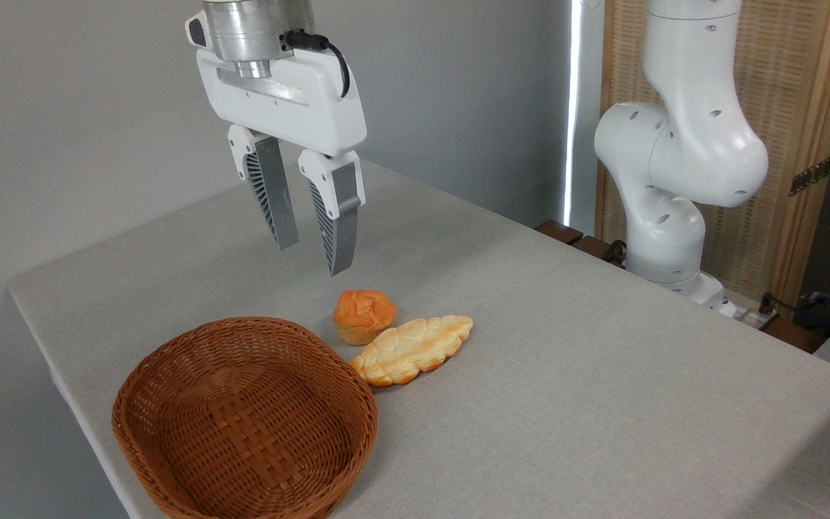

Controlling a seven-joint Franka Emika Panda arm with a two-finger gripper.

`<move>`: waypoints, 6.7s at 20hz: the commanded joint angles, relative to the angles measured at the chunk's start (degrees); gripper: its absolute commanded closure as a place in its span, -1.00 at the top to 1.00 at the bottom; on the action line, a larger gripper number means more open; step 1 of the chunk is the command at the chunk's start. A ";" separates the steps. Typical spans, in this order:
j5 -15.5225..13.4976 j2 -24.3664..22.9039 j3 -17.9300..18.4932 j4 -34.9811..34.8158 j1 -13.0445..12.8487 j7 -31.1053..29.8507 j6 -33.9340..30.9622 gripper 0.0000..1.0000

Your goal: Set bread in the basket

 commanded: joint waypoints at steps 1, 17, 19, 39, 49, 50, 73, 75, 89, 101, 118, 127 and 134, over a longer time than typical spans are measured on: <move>-5.38 -0.25 2.72 0.62 -0.27 -0.44 -1.78 1.00; -4.56 -9.21 1.69 -13.78 -0.53 8.94 5.34 1.00; -4.47 -11.84 1.60 -17.73 -0.71 14.74 5.34 1.00; 5.54 -15.28 -5.61 -41.04 -0.62 20.74 14.74 1.00; 6.16 -14.23 -5.61 -42.71 -0.79 21.00 22.65 1.00; 7.99 -14.23 -5.61 -42.89 -0.79 21.35 22.65 1.00; 11.17 -13.00 -5.69 -43.59 -0.97 21.89 29.77 -0.09; 11.09 -13.00 -5.69 -43.59 -0.97 21.89 29.77 -0.09; 10.56 -14.23 -5.08 -37.47 -0.88 27.32 15.84 -0.14; -3.86 -1.24 -2.79 -10.66 -0.71 22.33 10.35 -0.13; -3.15 12.67 -5.61 -4.13 -0.71 20.48 27.92 0.65; -3.15 12.67 -5.61 -4.22 -0.53 20.30 29.16 0.99; -3.24 12.14 -5.43 -4.13 -0.27 19.95 28.63 0.99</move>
